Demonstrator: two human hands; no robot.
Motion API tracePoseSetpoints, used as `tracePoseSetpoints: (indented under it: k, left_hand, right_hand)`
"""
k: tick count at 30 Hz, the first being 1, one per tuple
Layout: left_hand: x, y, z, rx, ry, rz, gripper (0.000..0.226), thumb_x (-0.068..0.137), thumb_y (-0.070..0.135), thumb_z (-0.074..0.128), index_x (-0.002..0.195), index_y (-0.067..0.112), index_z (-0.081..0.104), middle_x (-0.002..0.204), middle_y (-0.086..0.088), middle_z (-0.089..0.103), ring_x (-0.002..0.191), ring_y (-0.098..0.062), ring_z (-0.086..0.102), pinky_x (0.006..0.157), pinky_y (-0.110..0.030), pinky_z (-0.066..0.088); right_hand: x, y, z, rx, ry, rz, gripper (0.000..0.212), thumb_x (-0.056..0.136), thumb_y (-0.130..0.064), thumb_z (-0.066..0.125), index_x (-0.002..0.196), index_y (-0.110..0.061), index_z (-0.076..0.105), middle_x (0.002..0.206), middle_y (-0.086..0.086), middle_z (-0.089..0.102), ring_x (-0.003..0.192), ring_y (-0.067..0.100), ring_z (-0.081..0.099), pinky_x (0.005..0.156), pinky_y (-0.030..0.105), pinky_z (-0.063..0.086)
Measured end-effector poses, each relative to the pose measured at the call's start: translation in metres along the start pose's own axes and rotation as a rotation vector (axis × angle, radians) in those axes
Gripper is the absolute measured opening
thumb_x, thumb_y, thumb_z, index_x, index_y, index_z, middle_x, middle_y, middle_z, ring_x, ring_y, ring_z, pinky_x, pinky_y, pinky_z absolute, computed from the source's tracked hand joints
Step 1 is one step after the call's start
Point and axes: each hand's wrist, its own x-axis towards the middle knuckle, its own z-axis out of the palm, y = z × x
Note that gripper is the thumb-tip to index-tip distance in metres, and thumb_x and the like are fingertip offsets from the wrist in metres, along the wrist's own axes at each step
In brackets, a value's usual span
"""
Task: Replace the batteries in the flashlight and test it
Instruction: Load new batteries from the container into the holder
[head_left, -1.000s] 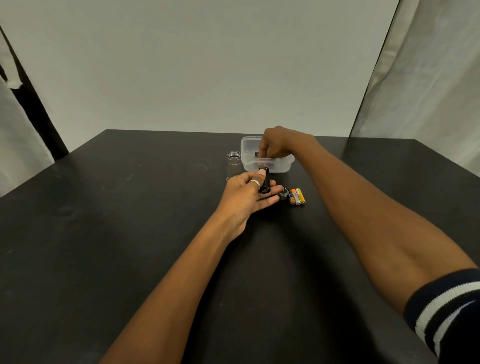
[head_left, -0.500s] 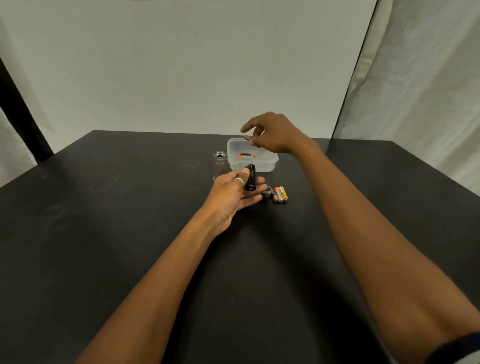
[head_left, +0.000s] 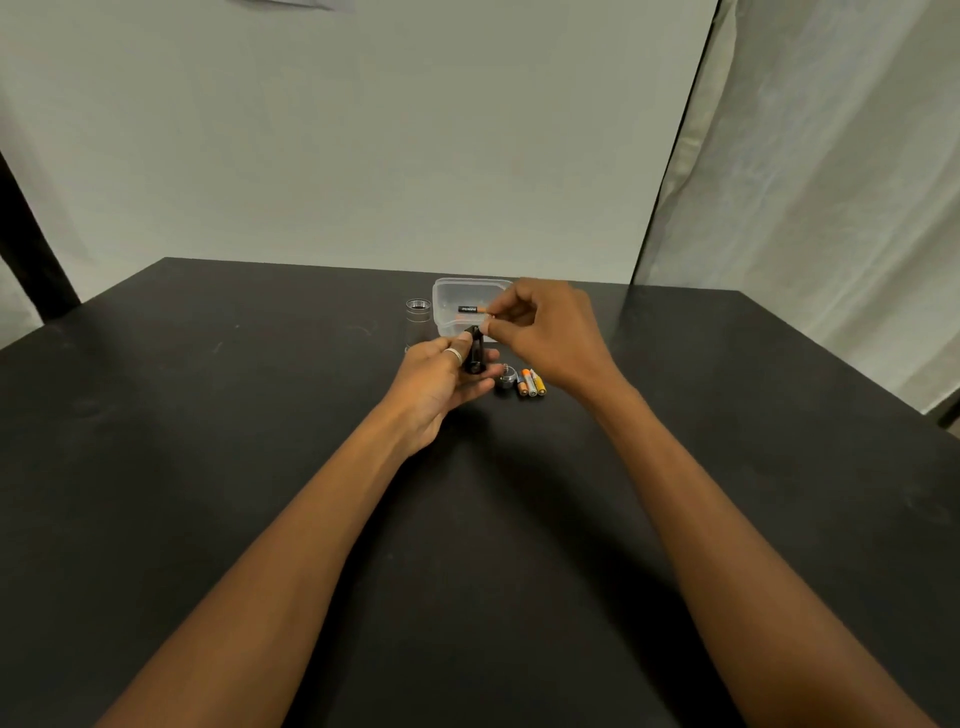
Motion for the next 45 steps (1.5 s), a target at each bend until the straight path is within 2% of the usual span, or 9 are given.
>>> tracePoseSetpoints:
  k: [7,12,16,20,25,30,35,40,45]
  left_hand:
    - [0.0,0.0,-0.002,-0.008,-0.025,0.019,0.028,0.107,0.012,0.046,0.1,0.007,0.072,0.084,-0.006,0.078,0.079,-0.013,0.076,0.069,-0.024,0.06]
    - [-0.001,0.0,-0.005,-0.041,-0.045,0.02,0.025,0.107,0.014,0.048,0.099,0.007,0.071,0.085,-0.006,0.078,0.079,-0.013,0.076,0.07,-0.024,0.06]
    - [-0.002,0.002,-0.005,-0.081,-0.047,0.009,0.025,0.107,0.013,0.047,0.103,0.004,0.07,0.085,-0.007,0.079,0.082,-0.016,0.077,0.069,-0.023,0.06]
    - [-0.004,0.003,-0.004,-0.083,-0.062,0.003,0.026,0.106,0.007,0.046,0.1,0.004,0.071,0.085,-0.007,0.079,0.081,-0.015,0.077,0.069,-0.023,0.06]
    - [-0.006,0.004,-0.004,-0.1,-0.081,0.006,0.026,0.107,0.009,0.047,0.099,0.003,0.071,0.087,-0.008,0.079,0.08,-0.014,0.076,0.071,-0.025,0.061]
    - [-0.008,0.005,-0.005,-0.134,-0.111,-0.013,0.024,0.106,0.013,0.049,0.11,0.002,0.07,0.097,-0.018,0.078,0.09,-0.023,0.077,0.073,-0.027,0.061]
    - [-0.009,0.004,-0.003,-0.094,-0.13,-0.036,0.027,0.107,0.021,0.049,0.117,0.004,0.069,0.108,-0.017,0.077,0.102,-0.024,0.076,0.076,-0.028,0.062]
    - [-0.009,0.005,-0.003,-0.04,-0.162,-0.061,0.035,0.107,0.032,0.047,0.122,0.006,0.066,0.113,-0.014,0.076,0.105,-0.022,0.074,0.074,-0.03,0.062]
    - [-0.008,0.004,-0.003,0.05,-0.206,-0.061,0.034,0.097,0.041,0.065,0.116,0.015,0.074,0.111,-0.003,0.077,0.102,-0.017,0.074,0.075,-0.028,0.061]
  right_hand:
    - [-0.009,0.002,0.006,-0.123,-0.075,-0.12,0.003,0.082,-0.017,0.079,0.084,-0.018,0.077,0.08,-0.01,0.074,0.075,0.005,0.07,0.074,0.034,0.06]
    - [-0.005,0.009,0.003,-0.03,-0.208,-0.043,0.007,0.079,-0.021,0.087,0.084,-0.024,0.083,0.078,-0.013,0.074,0.074,0.002,0.069,0.067,0.012,0.053]
    - [-0.001,0.014,0.008,-0.011,-0.171,0.005,0.04,0.076,-0.031,0.089,0.113,-0.024,0.077,0.102,-0.015,0.069,0.092,-0.004,0.065,0.076,0.005,0.044]
    - [0.001,0.02,0.008,0.212,-0.29,0.174,0.07,0.078,-0.031,0.088,0.141,-0.019,0.058,0.135,-0.006,0.064,0.119,0.008,0.062,0.096,0.022,0.051]
    - [-0.001,0.022,0.011,0.421,-0.36,0.194,0.031,0.083,-0.017,0.085,0.108,-0.028,0.071,0.106,-0.006,0.079,0.101,0.008,0.075,0.095,0.026,0.058]
    - [0.001,0.027,0.014,0.626,-0.234,0.32,0.029,0.084,-0.005,0.081,0.112,-0.004,0.074,0.105,0.011,0.078,0.092,0.018,0.076,0.083,0.028,0.061]
    - [0.001,0.026,0.013,0.663,-0.213,0.367,0.014,0.086,-0.006,0.08,0.1,-0.006,0.078,0.095,0.009,0.08,0.084,0.018,0.077,0.072,0.024,0.059]
    - [0.0,0.028,0.013,0.589,-0.193,0.332,0.02,0.088,-0.014,0.08,0.103,-0.003,0.078,0.098,0.012,0.079,0.084,0.019,0.075,0.082,0.031,0.063]
    - [-0.001,0.028,0.014,0.55,-0.161,0.323,0.017,0.095,-0.016,0.072,0.107,-0.006,0.078,0.098,0.006,0.079,0.092,0.015,0.076,0.09,0.033,0.061]
